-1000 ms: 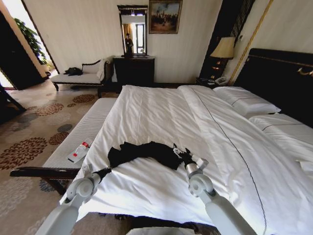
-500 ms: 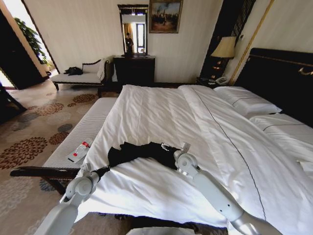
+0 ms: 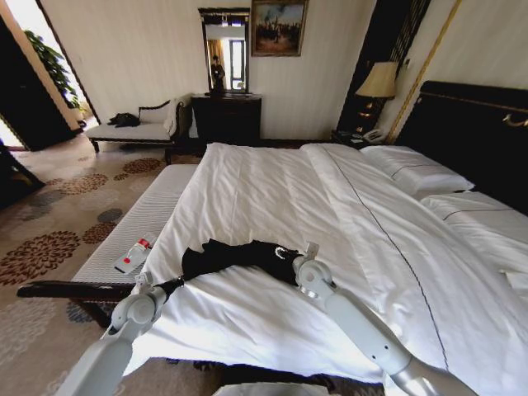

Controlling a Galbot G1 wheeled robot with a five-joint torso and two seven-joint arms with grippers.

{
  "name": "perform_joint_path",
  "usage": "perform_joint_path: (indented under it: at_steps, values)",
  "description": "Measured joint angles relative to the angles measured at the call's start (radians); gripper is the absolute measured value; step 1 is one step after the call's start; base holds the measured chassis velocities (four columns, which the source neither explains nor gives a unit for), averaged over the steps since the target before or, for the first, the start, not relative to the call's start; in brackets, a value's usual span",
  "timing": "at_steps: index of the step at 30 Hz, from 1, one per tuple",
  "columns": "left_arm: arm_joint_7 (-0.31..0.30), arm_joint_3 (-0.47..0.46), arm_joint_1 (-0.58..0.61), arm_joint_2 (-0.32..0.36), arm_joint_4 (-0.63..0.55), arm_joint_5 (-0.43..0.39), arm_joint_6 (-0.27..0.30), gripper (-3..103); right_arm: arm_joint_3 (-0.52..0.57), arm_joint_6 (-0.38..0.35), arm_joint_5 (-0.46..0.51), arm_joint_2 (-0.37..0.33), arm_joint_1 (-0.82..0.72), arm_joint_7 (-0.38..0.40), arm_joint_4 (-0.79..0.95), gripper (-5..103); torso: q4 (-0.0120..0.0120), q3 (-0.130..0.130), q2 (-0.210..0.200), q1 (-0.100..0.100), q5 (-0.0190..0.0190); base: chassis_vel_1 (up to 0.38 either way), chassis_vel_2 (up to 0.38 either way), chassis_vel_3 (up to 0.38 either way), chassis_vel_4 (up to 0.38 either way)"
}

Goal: Fold the clothes on the bed.

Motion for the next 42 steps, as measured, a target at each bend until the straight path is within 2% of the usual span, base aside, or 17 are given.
perform_joint_path:
  at_steps: [4, 9, 13, 20, 24, 29, 32, 34, 36, 39, 40, 42]
  values:
    - [0.000, 0.003, -0.006, 0.001, 0.002, -0.003, 0.000, 0, 0.012, 0.001, -0.003, -0.001, -0.008, 0.000, 0.000, 36, 0.0000, 0.000, 0.000, 0.000, 0.0000, 0.000, 0.000, 0.000, 0.000]
    - [0.000, 0.002, -0.005, 0.002, 0.002, -0.004, 0.000, 0, 0.027, 0.008, -0.009, -0.003, -0.017, 0.000, 0.009, 25, 0.0001, 0.000, 0.000, 0.000, 0.0000, 0.000, 0.000, 0.000, 0.000]
    - [0.000, -0.001, -0.004, 0.003, 0.000, -0.005, 0.000, 0, 0.044, 0.015, -0.019, -0.009, -0.039, -0.001, 0.029, 4, 0.0000, 0.000, 0.000, 0.000, 0.0000, 0.000, 0.000, 0.000, 0.000]
    - [0.000, -0.003, -0.004, 0.003, -0.003, -0.006, -0.001, 0, 0.060, 0.030, -0.036, -0.021, -0.064, -0.013, 0.048, 0, 0.0000, 0.000, 0.000, 0.000, 0.0000, 0.000, 0.000, 0.000, 0.000]
    - [-0.001, -0.009, -0.003, 0.002, -0.015, -0.008, -0.002, 0, 0.080, 0.077, -0.078, -0.029, -0.081, -0.063, 0.062, 0, 0.0001, 0.000, 0.000, 0.000, 0.0000, 0.000, 0.000, 0.000, 0.000]
    - [-0.001, -0.049, -0.019, 0.013, -0.058, -0.036, -0.023, 0, 0.132, 0.225, -0.216, -0.031, -0.117, -0.191, 0.099, 0, 0.0001, 0.000, 0.000, 0.000, 0.0000, 0.000, 0.000, 0.000, 0.000]
    - [0.000, -0.067, -0.027, 0.020, -0.073, -0.046, -0.035, 0, 0.157, 0.260, -0.238, -0.027, -0.131, -0.215, 0.122, 0, 0.0000, 0.000, 0.000, 0.000, 0.0000, 0.000, 0.000, 0.000, 0.000]
    - [0.000, -0.102, -0.051, 0.029, -0.106, -0.075, -0.067, 0, 0.214, 0.317, -0.282, -0.027, -0.171, -0.258, 0.180, 0, 0.0003, 0.000, 0.000, 0.000, 0.0001, 0.000, 0.000, 0.000, 0.000]
    - [0.000, -0.109, -0.058, 0.029, -0.114, -0.083, -0.072, 0, 0.231, 0.329, -0.292, -0.030, -0.181, -0.271, 0.194, 0, 0.0002, 0.000, 0.000, 0.000, 0.0001, 0.000, 0.000, 0.000, 0.000]
    - [-0.006, -0.144, -0.114, 0.015, -0.164, -0.129, -0.090, 0, 0.329, 0.399, -0.347, -0.069, -0.258, -0.366, 0.296, 0, -0.0002, 0.000, 0.000, 0.000, 0.0002, 0.000, 0.000, 0.000, 0.000]
    - [-0.006, -0.144, -0.114, 0.015, -0.164, -0.129, -0.090, 0, 0.329, 0.399, -0.347, -0.069, -0.258, -0.366, 0.296, 0, -0.0002, 0.000, 0.000, 0.000, 0.0002, 0.000, 0.000, 0.000, 0.000]
    - [-0.015, -0.156, -0.160, 0.013, -0.194, -0.161, -0.093, 0, 0.392, 0.431, -0.350, -0.110, -0.288, -0.423, 0.366, 0, -0.0003, 0.000, 0.000, 0.000, 0.0001, 0.000, 0.000, 0.000, 0.000]
